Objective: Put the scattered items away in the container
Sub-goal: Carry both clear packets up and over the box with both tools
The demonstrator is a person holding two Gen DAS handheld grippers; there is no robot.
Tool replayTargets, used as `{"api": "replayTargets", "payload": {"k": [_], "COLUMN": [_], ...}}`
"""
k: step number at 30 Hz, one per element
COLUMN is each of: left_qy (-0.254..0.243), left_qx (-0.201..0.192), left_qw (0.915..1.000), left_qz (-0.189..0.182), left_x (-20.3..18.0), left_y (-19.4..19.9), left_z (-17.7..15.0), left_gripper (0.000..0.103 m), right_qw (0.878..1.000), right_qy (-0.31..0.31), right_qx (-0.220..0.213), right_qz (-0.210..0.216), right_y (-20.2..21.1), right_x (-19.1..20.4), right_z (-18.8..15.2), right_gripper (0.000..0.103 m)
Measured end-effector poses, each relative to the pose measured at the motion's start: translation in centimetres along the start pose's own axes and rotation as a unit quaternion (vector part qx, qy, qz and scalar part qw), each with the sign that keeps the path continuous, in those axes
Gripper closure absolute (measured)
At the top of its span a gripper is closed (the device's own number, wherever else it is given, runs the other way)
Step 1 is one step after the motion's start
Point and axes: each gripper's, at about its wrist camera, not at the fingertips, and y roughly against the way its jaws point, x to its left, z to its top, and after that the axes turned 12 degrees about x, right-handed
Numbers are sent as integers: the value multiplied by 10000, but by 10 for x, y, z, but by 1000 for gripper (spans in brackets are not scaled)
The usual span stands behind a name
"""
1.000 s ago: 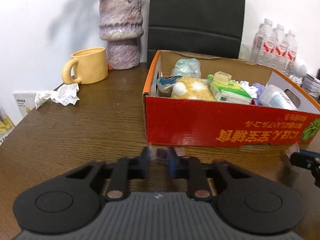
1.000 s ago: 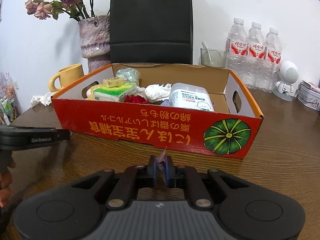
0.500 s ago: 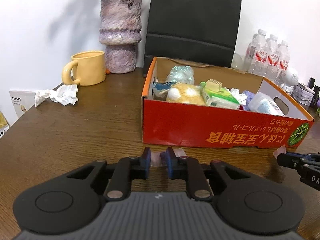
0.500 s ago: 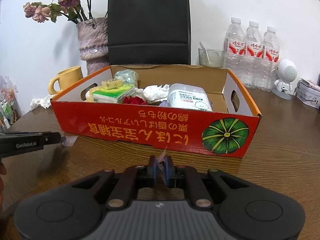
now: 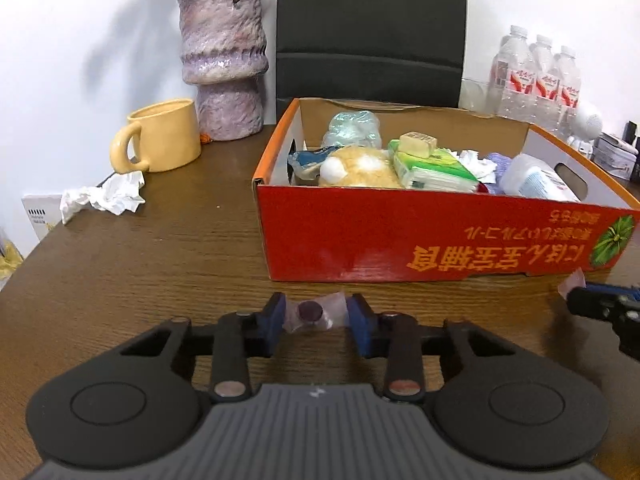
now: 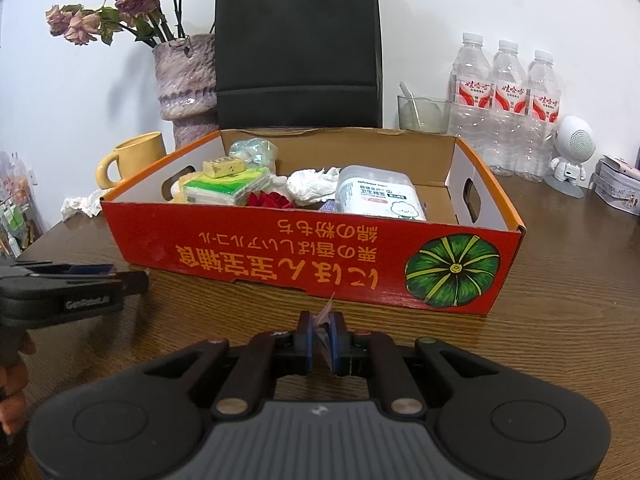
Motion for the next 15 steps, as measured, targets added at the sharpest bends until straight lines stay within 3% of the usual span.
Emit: {"api": "replayTargets", "payload": {"k": [1,15], "left_qy": [-3,52], "left_qx": [-33,-256], "left_qw": [10000,9991], "left_qz": [-27,-319], "left_x": [1,5], "left_y": [3,22], "left_z": [-1,-6], "left_gripper": [88,97], "right_qw": [10000,10000], "right_qy": [2,-37], "right_qx": [1,-45], "right_qz": [1,33], "right_y": [0,3], "right_x": [0,-3], "right_z": [0,0], "right_gripper": [95,95]}}
